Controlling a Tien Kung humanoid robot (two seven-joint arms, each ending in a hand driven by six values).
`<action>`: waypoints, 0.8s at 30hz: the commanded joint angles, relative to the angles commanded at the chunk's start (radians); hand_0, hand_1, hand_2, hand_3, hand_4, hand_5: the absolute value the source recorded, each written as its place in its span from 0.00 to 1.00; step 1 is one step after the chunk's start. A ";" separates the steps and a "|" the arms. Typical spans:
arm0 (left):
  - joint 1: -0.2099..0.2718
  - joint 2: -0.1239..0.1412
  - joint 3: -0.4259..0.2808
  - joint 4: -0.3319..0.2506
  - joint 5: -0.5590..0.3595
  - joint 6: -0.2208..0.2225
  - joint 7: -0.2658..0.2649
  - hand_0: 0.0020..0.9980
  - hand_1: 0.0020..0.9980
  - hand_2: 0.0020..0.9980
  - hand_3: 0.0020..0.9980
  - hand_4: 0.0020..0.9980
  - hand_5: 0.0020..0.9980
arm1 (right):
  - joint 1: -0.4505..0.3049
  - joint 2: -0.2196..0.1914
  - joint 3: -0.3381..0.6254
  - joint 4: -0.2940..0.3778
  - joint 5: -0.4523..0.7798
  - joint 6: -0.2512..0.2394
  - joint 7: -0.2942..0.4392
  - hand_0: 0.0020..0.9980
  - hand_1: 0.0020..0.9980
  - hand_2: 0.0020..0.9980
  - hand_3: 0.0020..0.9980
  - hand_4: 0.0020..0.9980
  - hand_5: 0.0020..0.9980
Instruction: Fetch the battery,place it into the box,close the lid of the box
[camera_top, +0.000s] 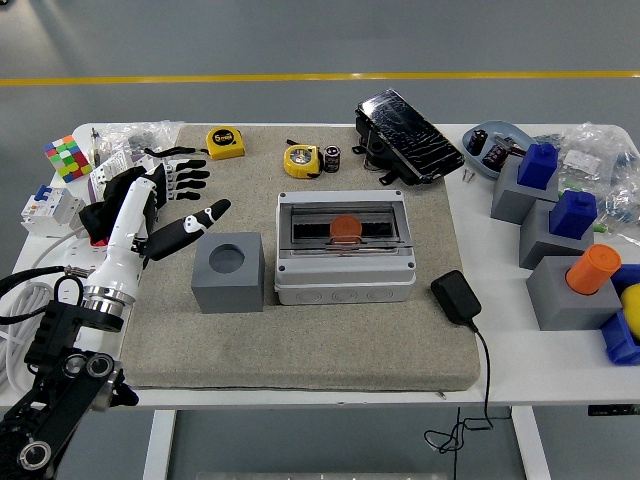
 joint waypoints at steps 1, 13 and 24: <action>0.000 0.000 0.000 -0.001 0.003 -0.002 0.001 0.53 0.64 0.66 0.71 1.00 0.45 | 0.000 0.000 -0.002 0.000 0.001 0.000 0.000 0.64 0.67 0.68 0.61 0.99 0.60; -0.004 -0.002 -0.002 -0.001 0.015 -0.022 0.005 0.53 0.64 0.65 0.70 0.99 0.43 | 0.002 -0.002 -0.010 0.000 0.009 -0.001 0.002 0.64 0.67 0.68 0.61 0.99 0.60; -0.005 -0.008 -0.010 0.000 0.022 -0.026 0.013 0.52 0.64 0.65 0.68 0.98 0.41 | -0.003 0.003 -0.005 0.000 0.008 0.000 0.002 0.64 0.67 0.68 0.61 0.99 0.60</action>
